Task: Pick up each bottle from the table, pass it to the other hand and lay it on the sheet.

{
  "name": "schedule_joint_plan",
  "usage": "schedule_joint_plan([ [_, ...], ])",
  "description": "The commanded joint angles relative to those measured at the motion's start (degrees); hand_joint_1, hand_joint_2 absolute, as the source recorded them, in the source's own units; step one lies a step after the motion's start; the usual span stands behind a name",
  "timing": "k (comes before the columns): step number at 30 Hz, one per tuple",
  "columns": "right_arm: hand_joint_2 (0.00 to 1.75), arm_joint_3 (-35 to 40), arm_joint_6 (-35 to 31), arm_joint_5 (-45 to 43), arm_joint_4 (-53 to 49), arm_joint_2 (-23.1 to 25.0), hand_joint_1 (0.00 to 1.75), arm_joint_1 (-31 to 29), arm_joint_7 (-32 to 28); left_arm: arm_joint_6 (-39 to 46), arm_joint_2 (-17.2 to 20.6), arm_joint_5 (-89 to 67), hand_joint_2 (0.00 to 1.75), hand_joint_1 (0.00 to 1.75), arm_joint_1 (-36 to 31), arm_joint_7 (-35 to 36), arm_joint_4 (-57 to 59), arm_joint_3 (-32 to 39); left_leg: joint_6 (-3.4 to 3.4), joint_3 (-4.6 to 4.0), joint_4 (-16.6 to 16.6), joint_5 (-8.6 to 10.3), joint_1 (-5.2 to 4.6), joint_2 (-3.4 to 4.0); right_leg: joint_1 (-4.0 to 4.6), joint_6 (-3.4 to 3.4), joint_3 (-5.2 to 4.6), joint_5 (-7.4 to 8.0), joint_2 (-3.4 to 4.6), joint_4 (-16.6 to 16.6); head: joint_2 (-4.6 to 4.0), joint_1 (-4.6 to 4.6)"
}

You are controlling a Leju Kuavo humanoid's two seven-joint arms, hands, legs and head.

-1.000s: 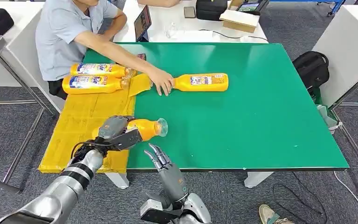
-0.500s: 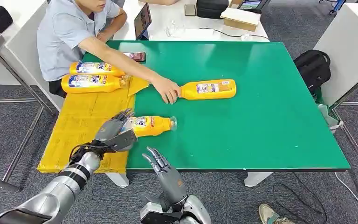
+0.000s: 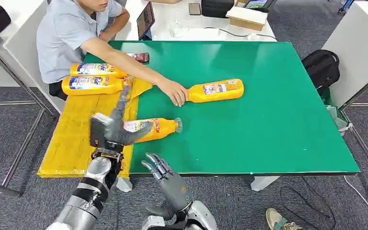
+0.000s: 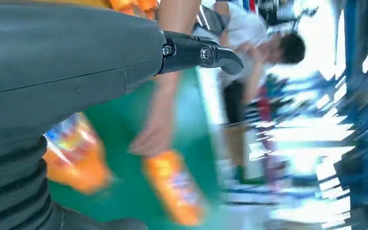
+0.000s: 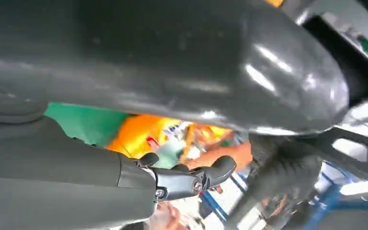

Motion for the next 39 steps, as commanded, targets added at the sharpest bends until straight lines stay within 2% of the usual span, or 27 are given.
schedule_joint_plan([
  [1, 1.75, -12.14, 0.0, 8.98, -16.87, -1.19, 0.0, 5.46, 0.04, 3.3, -1.81, 10.7, 1.75, 0.0, 8.04, -0.51, -17.87, 3.43, -0.05, 0.21, 0.01, -0.16, -0.02, 0.15, 0.0, -0.08, 0.15, -0.14, 0.06, 0.03, 0.0, 0.0],
  [3, 1.75, -18.28, 0.0, 14.7, -19.26, -1.2, 0.0, 7.5, 0.04, 4.32, -1.04, 12.46, 1.75, 0.0, 11.42, -0.84, -21.13, 3.53, -0.05, 0.18, 0.02, -0.15, -0.01, 0.08, 0.01, -0.07, 0.15, -0.15, -0.03, 0.04, 0.0, 0.0],
  [5, 1.75, -21.15, 0.0, 18.16, -18.67, -1.17, 0.0, 7.86, 0.04, 4.81, -0.76, 12.52, 1.75, 0.0, 12.72, -1.33, -22.24, 3.74, -0.04, 0.24, -0.05, -0.15, 0.0, 0.1, 0.02, -0.01, 0.2, -0.17, 0.0, -0.04, 0.0, 0.02],
  [6, 1.75, -29.41, 0.0, 26.49, -12.92, 0.66, 0.0, 7.45, 0.04, 6.68, -0.58, 12.02, 1.75, 0.0, 15.05, -2.2, -24.19, 4.87, -0.04, 0.24, -0.03, -0.16, -0.01, 0.02, 0.02, 0.01, 0.24, -0.22, -0.08, -0.03, 0.0, 0.0],
  [7, 1.75, -29.1, 0.0, 25.29, -12.75, -0.45, 0.0, 7.01, 0.04, 6.73, -0.37, 12.0, 1.75, 0.0, 15.86, -2.24, -24.87, 5.15, -0.02, 0.26, -0.09, -0.11, -0.02, 0.03, 0.0, 0.04, 0.24, -0.17, -0.04, -0.09, 0.0, 0.02],
  [8, 1.75, -31.98, 0.0, 28.55, -10.95, -0.55, 0.0, 6.57, 1.21, 7.21, -0.33, 11.38, 1.75, 0.0, 16.58, -2.84, -25.54, 5.55, -0.03, 0.41, -0.13, -0.17, -0.02, 0.12, 0.01, 0.01, 0.39, -0.19, 0.03, -0.14, 0.0, 0.02],
  [9, 1.75, -32.93, 0.0, 29.38, -9.03, -2.11, 0.0, 5.27, 3.68, 8.1, -0.49, 10.84, 1.75, 0.0, 17.56, -3.23, -26.44, 6.33, 0.0, 0.3, -0.13, -0.13, -0.03, 0.12, -0.02, 0.04, 0.28, -0.13, 0.06, -0.14, 0.0, 0.0],
  [10, 1.75, -32.71, 0.0, 28.18, -8.51, -2.97, 0.0, 4.7, 3.42, 8.16, -0.52, 10.73, 1.75, 0.0, 17.88, -3.23, -26.78, 6.56, 0.02, 0.22, -0.1, -0.12, -0.03, 0.12, -0.03, 0.05, 0.22, -0.11, 0.06, -0.11, 0.0, 0.0],
  [11, 1.75, -35.6, 0.0, 31.94, -9.51, -2.92, 0.0, 4.68, 5.42, 8.47, -0.62, 10.31, 1.75, 0.0, 18.09, -3.2, -26.96, 6.78, 0.02, 0.29, -0.09, -0.15, -0.03, 0.12, -0.02, 0.03, 0.29, -0.15, 0.03, -0.12, 0.0, 0.02],
  [12, 1.75, -38.62, 0.0, 38.71, -9.84, -3.69, 0.0, 4.08, 10.33, 11.34, -0.7, 7.57, 1.75, 0.0, 18.43, -2.09, -26.76, 7.1, 0.02, 0.33, -0.11, -0.17, -0.04, 0.09, -0.03, 0.02, 0.34, -0.16, 0.0, -0.14, 0.0, 0.0],
  [15, 1.75, -40.28, 0.0, 40.93, -9.02, -6.34, 0.0, 2.47, 13.67, 13.67, -0.55, 5.12, 1.75, 0.0, 19.01, -2.91, -26.29, 7.12, 0.06, 0.16, -0.07, -0.11, -0.1, -0.11, -0.11, 0.08, 0.21, -0.14, -0.09, -0.1, 0.0, 0.02],
  [17, 1.75, -38.3, 0.0, 40.73, -7.23, -9.18, 0.0, 0.74, 17.0, 13.44, -0.53, 5.24, 1.75, 0.0, 19.73, -2.71, -26.75, 7.32, 0.06, 0.2, -0.08, -0.14, -0.11, -0.01, -0.11, 0.09, 0.24, -0.11, 0.0, -0.12, 0.0, 0.02],
  [21, 1.75, -36.43, 0.22, 39.96, -6.73, -10.96, 0.0, 0.22, 21.19, 13.5, -0.79, 5.01, 1.75, 0.0, 20.47, -2.64, -27.63, 7.37, 0.04, 0.22, -0.06, -0.17, -0.1, -0.03, -0.09, 0.09, 0.27, -0.14, -0.02, -0.09, 0.0, 0.02],
  [29, 1.75, -35.07, 3.19, 38.67, -5.04, -12.77, 0.0, -0.96, 24.5, 12.4, -0.15, 3.7, 1.75, 0.0, 20.63, -1.57, -26.81, 6.8, 0.05, 0.13, -0.05, -0.15, -0.1, 0.0, -0.09, 0.11, 0.15, -0.11, 0.02, -0.08, 0.0, -0.02],
  [30, 1.75, -35.34, 3.94, 37.02, -4.75, -12.74, 0.0, -0.89, 24.49, 11.89, 0.46, 2.16, 1.75, 0.0, 20.42, 1.87, -25.48, 6.03, 0.03, 0.26, -0.05, -0.2, -0.09, 0.04, -0.08, 0.08, 0.27, -0.16, 0.04, -0.07, 0.0, 0.0],
  [32, 1.75, -35.31, 3.89, 36.94, -5.12, -13.05, 0.0, -0.59, 24.61, 11.94, 0.58, 1.38, 1.75, 0.0, 20.31, 2.26, -24.15, 5.77, 0.05, 0.13, -0.07, -0.13, -0.1, -0.03, -0.09, 0.11, 0.16, -0.11, -0.03, -0.08, 0.0, 0.0],
  [34, 1.75, -35.34, 6.21, 36.75, -5.96, -13.6, 0.0, -0.23, 26.14, 11.47, 0.95, -0.02, 1.75, 0.0, 20.29, 5.54, -22.58, 5.26, 0.05, 0.19, -0.09, -0.14, -0.1, -0.06, -0.09, 0.09, 0.23, -0.13, -0.05, -0.1, 0.0, 0.0],
  [39, 1.75, -35.23, 9.38, 38.59, -4.36, -14.48, 0.0, -0.95, 29.31, 11.12, 0.65, -0.69, 1.75, 0.0, 20.88, 5.81, -21.97, 5.92, 0.03, 0.28, -0.08, -0.2, -0.1, -0.02, -0.08, 0.07, 0.32, -0.18, -0.04, -0.11, 0.0, 0.0],
])
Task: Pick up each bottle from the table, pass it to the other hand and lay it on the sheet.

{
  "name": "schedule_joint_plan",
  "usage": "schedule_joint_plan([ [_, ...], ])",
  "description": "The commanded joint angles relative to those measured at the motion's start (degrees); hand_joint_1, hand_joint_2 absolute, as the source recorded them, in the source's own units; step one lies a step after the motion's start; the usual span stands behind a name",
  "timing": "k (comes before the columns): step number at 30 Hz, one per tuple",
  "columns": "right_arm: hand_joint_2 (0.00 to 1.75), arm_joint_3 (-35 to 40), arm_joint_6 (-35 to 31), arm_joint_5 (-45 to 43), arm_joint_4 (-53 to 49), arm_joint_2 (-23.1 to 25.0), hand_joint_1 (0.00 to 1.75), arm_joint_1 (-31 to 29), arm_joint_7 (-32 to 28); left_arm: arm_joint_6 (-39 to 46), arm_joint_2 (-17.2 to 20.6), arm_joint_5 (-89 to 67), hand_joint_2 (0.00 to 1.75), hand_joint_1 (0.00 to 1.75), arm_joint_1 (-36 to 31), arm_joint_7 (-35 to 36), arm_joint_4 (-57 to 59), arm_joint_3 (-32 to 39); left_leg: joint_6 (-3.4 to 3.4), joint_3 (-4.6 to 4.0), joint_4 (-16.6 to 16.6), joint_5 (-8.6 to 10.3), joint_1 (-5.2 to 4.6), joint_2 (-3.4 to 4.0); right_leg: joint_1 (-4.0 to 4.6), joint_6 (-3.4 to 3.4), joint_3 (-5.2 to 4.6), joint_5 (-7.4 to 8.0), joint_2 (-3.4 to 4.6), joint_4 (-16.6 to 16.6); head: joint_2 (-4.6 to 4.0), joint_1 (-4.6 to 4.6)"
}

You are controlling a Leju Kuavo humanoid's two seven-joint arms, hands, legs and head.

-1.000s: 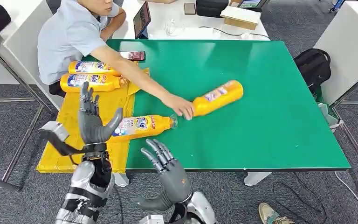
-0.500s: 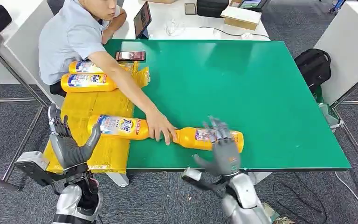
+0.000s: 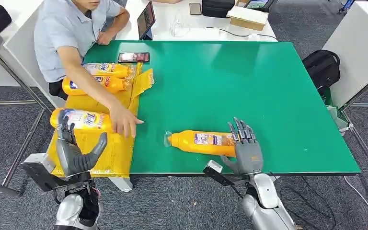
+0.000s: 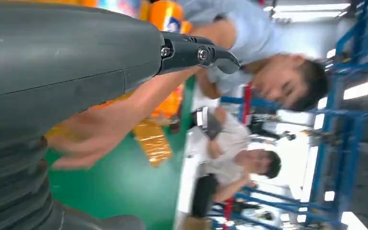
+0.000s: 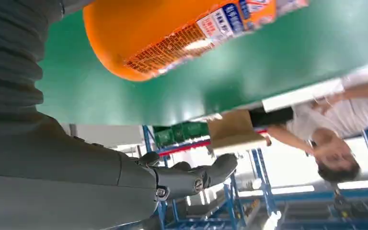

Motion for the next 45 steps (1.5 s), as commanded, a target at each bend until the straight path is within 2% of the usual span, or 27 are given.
schedule_joint_plan([
  [1, 1.75, 0.99, 5.42, 1.62, 6.32, -2.36, 0.0, -3.26, 3.96, -0.76, 1.44, -1.11, 1.75, 0.0, -0.58, 1.76, 5.53, -0.03, -0.03, 0.19, -0.08, -0.04, -0.02, 0.06, -0.01, -0.05, 0.17, -0.04, 0.0, -0.06, 0.0, -0.02],
  [6, 1.75, 0.89, 6.77, 0.83, 11.23, -3.08, 0.0, -5.7, 4.27, -1.63, 1.51, -1.15, 1.75, 0.0, -0.9, 2.27, 5.8, -0.4, -0.05, 0.28, -0.09, -0.07, -0.01, 0.1, 0.01, -0.08, 0.26, -0.06, 0.02, -0.07, 0.0, -0.02],
  [9, 1.75, 0.75, 6.38, 0.69, 12.99, -3.39, 0.0, -7.01, 3.91, -1.84, 1.47, -1.12, 1.75, 0.0, -1.19, 2.32, 6.21, -0.62, -0.11, 0.67, -0.09, -0.22, 0.01, 0.19, 0.06, -0.2, 0.64, -0.19, 0.01, -0.09, 0.0, -0.02],
  [11, 1.75, 0.72, 5.78, 0.34, 15.36, -3.26, 0.0, -8.34, 3.45, -2.29, 1.49, -0.8, 1.75, 0.0, -1.66, 2.57, 6.96, -0.83, -0.08, 0.55, -0.06, -0.19, 0.0, 0.21, 0.04, -0.16, 0.52, -0.14, 0.06, -0.07, 0.0, -0.02],
  [14, 1.75, 1.14, 5.19, -0.1, 22.06, -3.19, 0.0, -11.75, 1.64, -2.84, 1.45, -0.35, 1.75, 0.0, -2.99, 2.63, 9.06, -1.44, -0.03, 0.18, -0.06, -0.02, 0.0, 0.06, 0.02, -0.06, 0.17, -0.01, -0.02, -0.06, 0.0, -0.02],
  [24, 1.75, 1.76, 3.88, -3.21, 32.83, -0.42, 0.0, -16.95, -6.61, -3.95, 1.37, 1.55, 1.75, 0.0, -6.34, 1.75, 14.82, -2.64, -0.06, 0.36, -0.09, -0.07, 0.0, 0.12, 0.03, -0.1, 0.33, -0.05, 0.01, -0.09, 0.0, -0.02],
  [26, 1.75, 2.63, 4.49, -3.25, 33.85, 0.57, 0.0, -17.47, -7.71, -4.16, 1.32, 1.88, 1.75, 0.0, -6.89, 1.68, 15.48, -2.87, -0.03, 0.15, -0.05, -0.01, 0.01, 0.1, 0.02, -0.04, 0.12, 0.02, 0.03, -0.05, 0.0, -0.02],
  [35, 1.75, 4.83, 5.78, -4.32, 36.43, 3.44, 0.0, -19.14, -11.39, -4.75, 1.17, 2.9, 1.75, 0.0, -8.22, 1.56, 17.63, -3.7, -0.07, 0.38, -0.08, -0.07, 0.04, 0.14, 0.07, -0.11, 0.33, -0.06, -0.02, -0.07, 0.0, -0.02],
  [45, 1.75, 6.96, 7.63, -3.57, 38.66, 3.68, 0.0, -20.67, -9.05, -5.13, 1.46, 3.97, 1.75, 0.0, -7.63, 1.56, 17.2, -3.73, -0.06, 0.35, -0.05, -0.07, 0.02, 0.15, 0.04, -0.09, 0.3, -0.06, -0.01, -0.05, 0.0, -0.04],
])
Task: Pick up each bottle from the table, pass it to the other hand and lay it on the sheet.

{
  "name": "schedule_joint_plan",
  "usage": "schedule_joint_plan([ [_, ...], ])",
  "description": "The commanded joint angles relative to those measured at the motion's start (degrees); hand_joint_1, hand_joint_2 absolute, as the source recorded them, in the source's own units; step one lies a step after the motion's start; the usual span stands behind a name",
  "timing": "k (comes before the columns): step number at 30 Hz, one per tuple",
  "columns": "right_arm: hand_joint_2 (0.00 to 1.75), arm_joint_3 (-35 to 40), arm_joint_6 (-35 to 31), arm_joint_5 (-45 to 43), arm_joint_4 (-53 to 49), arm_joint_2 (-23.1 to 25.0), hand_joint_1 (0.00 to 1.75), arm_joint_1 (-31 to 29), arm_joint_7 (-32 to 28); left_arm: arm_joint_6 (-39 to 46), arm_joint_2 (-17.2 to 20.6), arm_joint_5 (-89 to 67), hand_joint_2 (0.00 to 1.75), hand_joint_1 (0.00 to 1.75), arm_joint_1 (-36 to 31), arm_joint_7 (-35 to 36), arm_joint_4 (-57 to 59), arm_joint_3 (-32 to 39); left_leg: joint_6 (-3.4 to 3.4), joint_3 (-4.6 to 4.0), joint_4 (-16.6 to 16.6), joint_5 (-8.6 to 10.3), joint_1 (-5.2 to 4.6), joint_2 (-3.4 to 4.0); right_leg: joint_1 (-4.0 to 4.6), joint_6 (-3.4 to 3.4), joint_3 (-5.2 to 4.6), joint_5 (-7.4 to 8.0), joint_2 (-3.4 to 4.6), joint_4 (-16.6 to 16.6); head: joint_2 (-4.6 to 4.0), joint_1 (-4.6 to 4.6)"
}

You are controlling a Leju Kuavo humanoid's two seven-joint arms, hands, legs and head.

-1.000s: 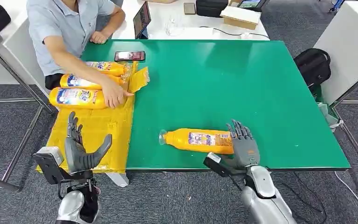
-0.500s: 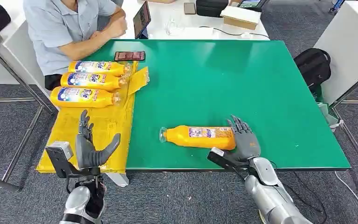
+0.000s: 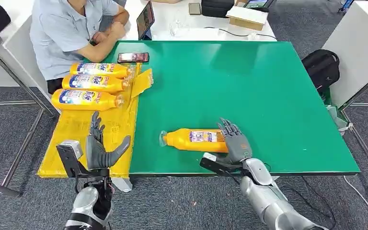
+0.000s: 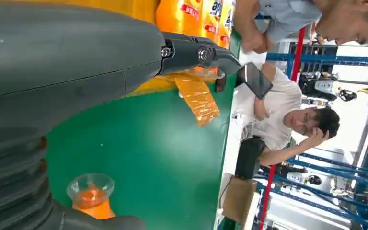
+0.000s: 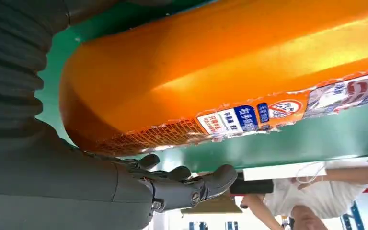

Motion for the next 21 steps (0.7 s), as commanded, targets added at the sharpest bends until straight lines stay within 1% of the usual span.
schedule_joint_plan([
  [1, 1.75, 4.88, 2.27, 2.21, 8.4, 0.58, 0.0, -3.52, 4.31, -0.23, 1.24, 0.7, 1.75, 0.0, -1.62, 0.09, 3.6, -0.69, -0.06, 0.28, -0.05, -0.08, 0.02, 0.02, 0.04, -0.11, 0.29, -0.09, -0.06, -0.05, 0.0, 0.0],
  [3, 1.75, 5.29, 3.57, 2.63, 8.94, 0.38, 0.0, -4.13, 5.64, -0.19, 1.34, 0.78, 1.75, 0.0, -1.34, 0.11, 3.23, -0.56, -0.04, 0.17, -0.05, -0.03, 0.01, 0.03, 0.02, -0.06, 0.17, -0.03, -0.03, -0.05, 0.0, 0.0],
  [4, 1.75, 5.48, 5.06, 3.04, 9.75, 0.46, 0.0, -4.64, 8.5, 0.04, 1.29, 0.89, 1.75, 0.0, -0.94, 0.21, 2.64, -0.3, -0.06, 0.29, -0.05, -0.08, 0.02, 0.06, 0.04, -0.1, 0.28, -0.08, -0.03, -0.05, 0.0, 0.0],
  [6, 1.75, 5.92, 5.59, 3.54, 9.85, 0.4, 0.0, -4.95, 9.16, 0.02, 1.43, 0.9, 1.75, 0.0, -0.73, 0.21, 2.43, -0.23, -0.04, 0.24, -0.05, -0.05, 0.02, 0.07, 0.04, -0.07, 0.23, -0.03, 0.0, -0.06, 0.0, 0.0],
  [7, 1.75, 7.01, 6.57, 4.67, 10.11, -0.01, 0.1, -5.25, 10.25, 0.0, 1.42, 0.89, 1.75, 0.0, -0.5, 0.26, 1.95, -0.14, -0.07, 0.41, -0.09, -0.07, 0.02, 0.06, 0.04, -0.11, 0.39, -0.07, -0.05, -0.09, 0.0, 0.0],
  [8, 1.75, 6.83, 7.98, 4.37, 10.56, -0.21, 1.73, -5.53, 11.03, -0.03, 1.43, 0.89, 1.75, 0.0, -0.49, 0.3, 1.93, -0.1, -0.06, 0.4, -0.07, -0.06, 0.03, 0.05, 0.05, -0.1, 0.4, -0.06, -0.05, -0.07, 0.0, 0.0],
  [11, 1.75, 7.81, 9.57, 5.4, 11.15, -0.66, 1.75, -5.8, 12.5, -0.08, 1.43, 0.89, 1.75, 0.0, -0.38, 0.3, 1.78, 0.07, -0.05, 0.49, -0.06, -0.04, 0.03, -0.01, 0.05, -0.1, 0.51, -0.05, -0.11, -0.08, 0.0, 0.0],
  [12, 1.75, 7.81, 9.51, 5.4, 11.13, -0.71, 1.75, -5.72, 12.51, -0.09, 1.45, 0.89, 1.75, 0.0, -0.38, 0.3, 1.78, 0.09, -0.03, 0.45, -0.04, -0.02, 0.01, 0.02, 0.03, -0.07, 0.45, -0.02, -0.05, -0.07, 0.0, 0.0],
  [13, 1.75, 7.95, 10.04, 5.46, 11.32, -0.78, 1.75, -5.72, 12.43, -0.1, 1.44, 0.89, 1.75, 0.0, -0.39, 0.3, 1.81, 0.11, -0.05, 0.57, -0.08, -0.04, 0.04, 0.03, 0.06, -0.11, 0.58, -0.03, -0.08, -0.12, 0.0, 0.0],
  [17, 1.75, 7.16, 11.95, 4.03, 11.59, -1.64, 1.75, -4.75, 11.28, -0.25, 1.37, 0.92, 1.75, 0.0, -0.7, 0.3, 2.27, 0.17, -0.03, 0.67, -0.09, 0.01, 0.05, -0.19, 0.06, -0.1, 0.71, -0.04, -0.25, -0.16, 0.0, 0.0],
  [18, 1.75, 6.16, 12.49, 2.57, 11.37, -1.79, 1.75, -4.22, 10.33, -0.35, 1.38, 0.93, 1.75, 0.0, -0.75, 0.3, 2.43, 0.19, 0.01, 0.68, -0.07, 0.02, 0.03, -0.18, 0.05, -0.08, 0.72, -0.05, -0.2, -0.13, 0.0, 0.0],
  [19, 1.75, 5.45, 12.57, 1.58, 11.3, -1.86, 1.75, -3.81, 9.71, -0.44, 1.39, 0.93, 1.75, 0.0, -0.74, 0.3, 2.49, 0.22, -0.01, 0.75, -0.12, 0.02, 0.04, -0.28, 0.07, -0.12, 0.83, -0.08, -0.32, -0.18, 0.0, 0.0],
  [21, 1.75, 4.8, 12.31, 0.58, 11.06, -2.06, 1.75, -2.99, 8.86, -0.54, 1.45, 0.94, 1.75, 0.0, -0.63, 0.3, 2.58, 0.29, 0.01, 0.74, -0.1, 0.01, 0.03, -0.21, 0.05, -0.07, 0.81, -0.05, -0.21, -0.16, 0.0, 0.0],
])
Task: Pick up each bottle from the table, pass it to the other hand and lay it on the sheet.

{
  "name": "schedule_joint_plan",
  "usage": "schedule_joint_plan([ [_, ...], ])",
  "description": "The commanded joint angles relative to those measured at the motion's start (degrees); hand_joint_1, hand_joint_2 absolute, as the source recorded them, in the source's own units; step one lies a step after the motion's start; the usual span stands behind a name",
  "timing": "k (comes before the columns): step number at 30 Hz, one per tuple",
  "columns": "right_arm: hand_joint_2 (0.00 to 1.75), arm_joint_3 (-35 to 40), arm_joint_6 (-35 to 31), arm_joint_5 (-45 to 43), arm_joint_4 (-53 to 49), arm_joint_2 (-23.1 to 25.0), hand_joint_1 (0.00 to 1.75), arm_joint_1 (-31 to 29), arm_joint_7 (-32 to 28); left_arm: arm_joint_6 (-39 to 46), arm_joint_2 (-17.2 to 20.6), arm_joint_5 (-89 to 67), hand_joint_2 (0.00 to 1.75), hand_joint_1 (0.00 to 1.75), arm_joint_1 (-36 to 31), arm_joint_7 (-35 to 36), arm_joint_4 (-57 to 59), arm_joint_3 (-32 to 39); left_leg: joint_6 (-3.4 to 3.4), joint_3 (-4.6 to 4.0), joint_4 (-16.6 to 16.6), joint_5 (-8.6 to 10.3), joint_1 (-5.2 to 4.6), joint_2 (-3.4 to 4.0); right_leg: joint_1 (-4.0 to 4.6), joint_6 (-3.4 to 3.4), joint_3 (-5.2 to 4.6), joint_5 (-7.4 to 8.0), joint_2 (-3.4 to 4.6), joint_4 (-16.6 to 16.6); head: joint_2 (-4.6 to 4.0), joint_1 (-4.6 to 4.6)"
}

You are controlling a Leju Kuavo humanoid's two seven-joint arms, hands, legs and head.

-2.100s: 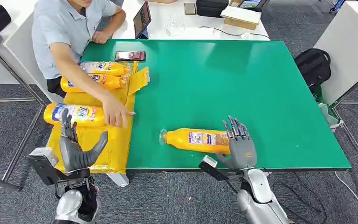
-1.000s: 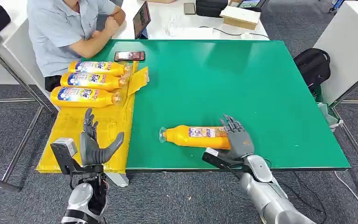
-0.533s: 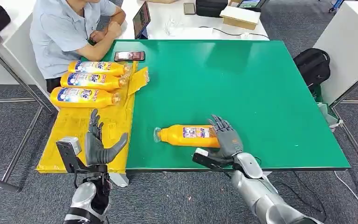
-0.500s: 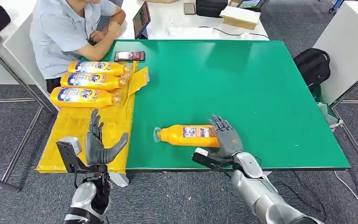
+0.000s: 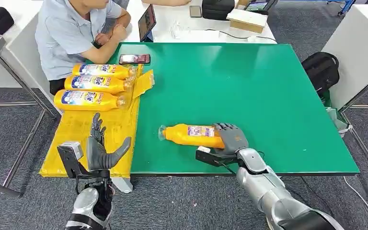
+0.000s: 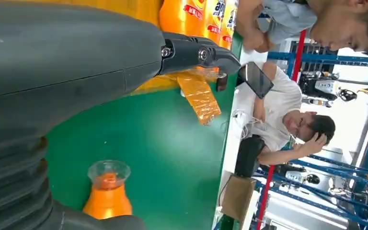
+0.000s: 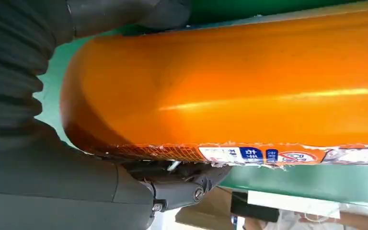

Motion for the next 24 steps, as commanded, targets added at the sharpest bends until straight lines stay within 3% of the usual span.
schedule_joint_plan([
  [1, 1.75, -0.75, 2.82, -4.07, 5.48, -1.69, 1.75, 3.07, -2.97, -0.4, 1.29, 0.12, 1.75, 0.0, -0.91, 0.27, 2.27, 0.47, -0.07, 0.26, -0.15, -0.03, 0.06, -0.19, 0.08, -0.11, 0.36, -0.1, -0.29, -0.18, 0.0, 0.0],
  [7, 1.75, -8.52, 4.28, -16.29, 1.29, 0.09, 1.75, 6.59, -14.75, -0.5, 1.14, 0.18, 1.75, 0.0, -0.99, -0.2, 2.7, 0.6, -0.09, 0.3, -0.17, -0.03, 0.09, -0.21, 0.11, -0.12, 0.4, -0.09, -0.31, -0.22, 0.0, 0.0],
  [8, 1.75, -12.29, 4.39, -22.07, -1.68, 1.72, 1.75, 8.16, -19.2, -0.4, 1.02, 0.48, 1.75, 0.0, -0.47, -0.48, 2.19, 0.56, -0.08, 0.27, -0.14, -0.03, 0.08, -0.16, 0.1, -0.1, 0.35, -0.08, -0.24, -0.18, 0.0, 0.0],
  [10, 1.75, -13.14, 1.44, -24.78, -7.0, 3.24, 1.75, 10.66, -22.28, -0.46, 0.83, 0.64, 1.75, 0.0, 0.64, -0.51, 1.18, 0.16, -0.11, 0.31, -0.17, -0.07, 0.08, -0.1, 0.1, -0.12, 0.37, -0.09, -0.2, -0.2, 0.0, 0.0],
  [11, 1.75, -14.66, 1.04, -29.99, -14.43, 4.84, 1.75, 14.08, -25.84, -0.83, 0.56, 1.07, 1.75, 0.0, 1.66, 0.06, 0.35, -0.52, -0.1, 0.27, -0.13, -0.08, 0.1, -0.02, 0.12, -0.12, 0.33, -0.07, -0.1, -0.18, 0.0, 0.0],
  [15, 1.75, -12.93, 2.43, -39.83, -35.98, 7.92, 1.75, 22.38, -25.74, 0.15, 0.54, -1.52, 1.75, 0.0, 3.05, 0.6, 0.25, -4.38, -0.11, 0.05, -0.02, -0.14, 0.07, 0.1, 0.09, -0.09, 0.06, -0.07, 0.01, -0.01, 0.0, 0.02],
  [18, 1.75, -11.24, 0.98, -49.05, -49.49, 9.91, 1.62, 25.66, -25.84, 4.22, 1.3, -11.21, 1.75, 0.0, 2.61, -1.9, 2.59, -9.17, -0.09, -0.19, -0.01, -0.11, 0.03, 0.03, 0.06, -0.07, -0.18, -0.07, -0.04, 0.05, 0.0, -0.02],
  [19, 1.75, -10.81, 0.43, -48.73, -49.08, 10.46, 1.61, 25.44, -25.84, 4.92, 0.44, -11.97, 1.75, 0.0, 2.85, -2.32, 3.27, -9.76, -0.13, -0.2, 0.07, -0.22, 0.03, 0.06, 0.07, -0.13, -0.21, -0.19, -0.04, 0.17, 0.0, 0.0],
  [20, 1.75, -9.03, -1.24, -51.02, -53.66, 10.85, 1.52, 25.58, -25.84, 12.24, 1.24, -21.6, 1.75, 0.0, 2.23, -9.9, 4.35, -12.45, -0.09, -0.33, 0.01, -0.14, 0.03, 0.03, 0.05, -0.08, -0.33, -0.12, -0.03, 0.11, 0.0, -0.04],
  [21, 1.75, -7.82, -3.05, -52.44, -54.97, 11.12, 1.5, 25.37, -25.84, 13.91, 0.98, -24.68, 1.75, 0.0, 2.11, -10.79, 5.57, -13.75, -0.11, -0.28, 0.05, -0.2, 0.02, 0.06, 0.04, -0.1, -0.3, -0.19, -0.03, 0.15, 0.0, -0.02],
  [23, 1.75, -6.63, -5.25, -53.81, -55.32, 11.25, 1.5, 25.01, -25.84, 11.75, 0.32, -22.85, 1.75, 0.0, 2.62, -10.86, 5.65, -14.4, -0.07, -0.46, 0.0, -0.13, 0.0, 0.03, 0.01, -0.06, -0.45, -0.13, -0.02, 0.1, 0.0, 0.0],
  [24, 1.75, -6.0, -7.67, -54.7, -56.91, 10.93, 1.5, 25.31, -25.84, 6.02, 0.19, -18.71, 1.75, 0.0, 3.08, -9.68, 5.18, -14.81, -0.07, -0.48, 0.0, -0.13, 0.01, 0.1, 0.01, -0.04, -0.49, -0.09, 0.03, 0.08, 0.0, -0.02],
])
